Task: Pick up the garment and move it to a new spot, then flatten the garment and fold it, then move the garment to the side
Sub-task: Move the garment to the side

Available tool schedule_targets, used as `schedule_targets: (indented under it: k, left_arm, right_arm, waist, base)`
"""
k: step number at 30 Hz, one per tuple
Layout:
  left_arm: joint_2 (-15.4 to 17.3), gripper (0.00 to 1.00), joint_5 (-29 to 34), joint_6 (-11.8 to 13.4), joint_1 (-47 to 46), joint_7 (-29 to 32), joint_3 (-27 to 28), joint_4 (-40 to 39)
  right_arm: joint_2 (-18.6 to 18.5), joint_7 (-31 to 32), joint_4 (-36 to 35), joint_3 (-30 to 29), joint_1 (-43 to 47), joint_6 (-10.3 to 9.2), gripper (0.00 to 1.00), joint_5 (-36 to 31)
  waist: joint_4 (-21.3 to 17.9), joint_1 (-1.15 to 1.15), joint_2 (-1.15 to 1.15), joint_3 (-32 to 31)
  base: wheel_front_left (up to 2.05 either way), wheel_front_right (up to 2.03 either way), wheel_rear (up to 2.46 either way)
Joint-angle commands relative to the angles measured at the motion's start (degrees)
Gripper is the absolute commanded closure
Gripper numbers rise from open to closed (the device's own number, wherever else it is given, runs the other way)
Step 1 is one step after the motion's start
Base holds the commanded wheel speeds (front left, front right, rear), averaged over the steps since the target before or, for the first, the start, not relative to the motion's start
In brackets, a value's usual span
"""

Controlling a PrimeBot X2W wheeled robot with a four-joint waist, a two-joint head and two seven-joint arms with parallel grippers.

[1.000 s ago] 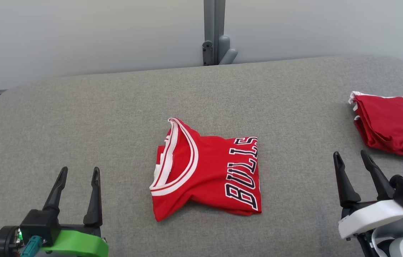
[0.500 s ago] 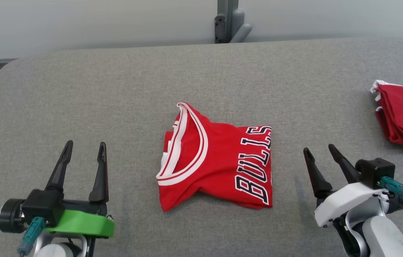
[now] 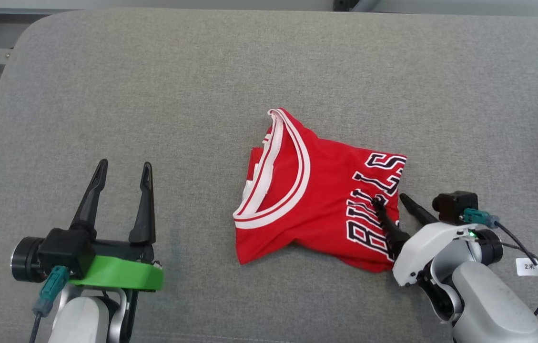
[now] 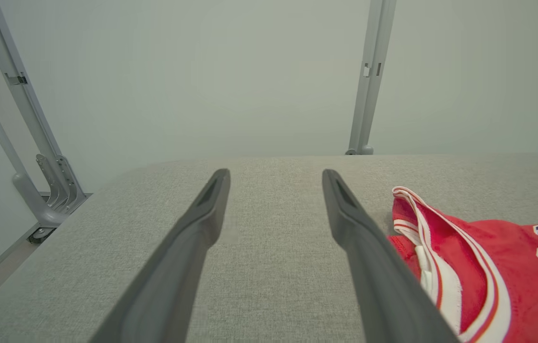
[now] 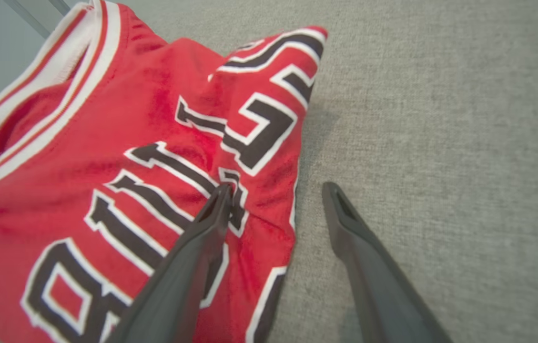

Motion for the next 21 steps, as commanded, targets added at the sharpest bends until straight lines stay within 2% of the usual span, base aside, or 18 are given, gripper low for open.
schedule_targets:
  k: [1,2,3,11,21]
  left_arm:
    - [0.0,0.00,0.1,-0.3,-0.9,-0.4,0.0,0.2]
    - [-0.1,0.00,0.1,-0.3,-1.1,-0.4,0.0,0.4]
    - [-0.1,0.00,0.1,-0.3,-1.2,-0.6,0.0,0.5]
    - [1.0,0.00,0.5,0.4,-1.1,-0.9,0.9,0.2]
    - [3.6,0.00,0.8,1.1,-0.5,0.2,2.2,-3.0]
  right_arm:
    - [-0.3,0.8,1.8,0.0,-0.5,-0.02,0.55,0.4]
    - [-0.2,1.4,3.1,0.0,-0.7,-0.09,0.87,0.9]
    - [-0.1,1.9,4.0,0.6,-0.9,-0.08,1.00,1.2]
    - [-2.5,-0.5,2.7,4.5,-2.3,-0.09,1.00,1.1]
    - [-9.1,-1.3,-8.5,5.7,-0.8,-0.06,1.00,-5.7]
  waist:
    - [1.3,0.00,0.00,1.3]
    - [1.3,0.00,0.00,1.3]
    - [1.3,0.00,0.00,1.4]
    - [-2.4,0.00,0.00,1.3]
    - [-13.1,0.00,0.00,2.9]
  base:
    - [0.00,0.00,0.00]
    - [0.00,0.00,0.00]
    - [0.00,0.00,0.00]
    - [0.00,0.00,0.00]
    - [0.00,0.00,0.00]
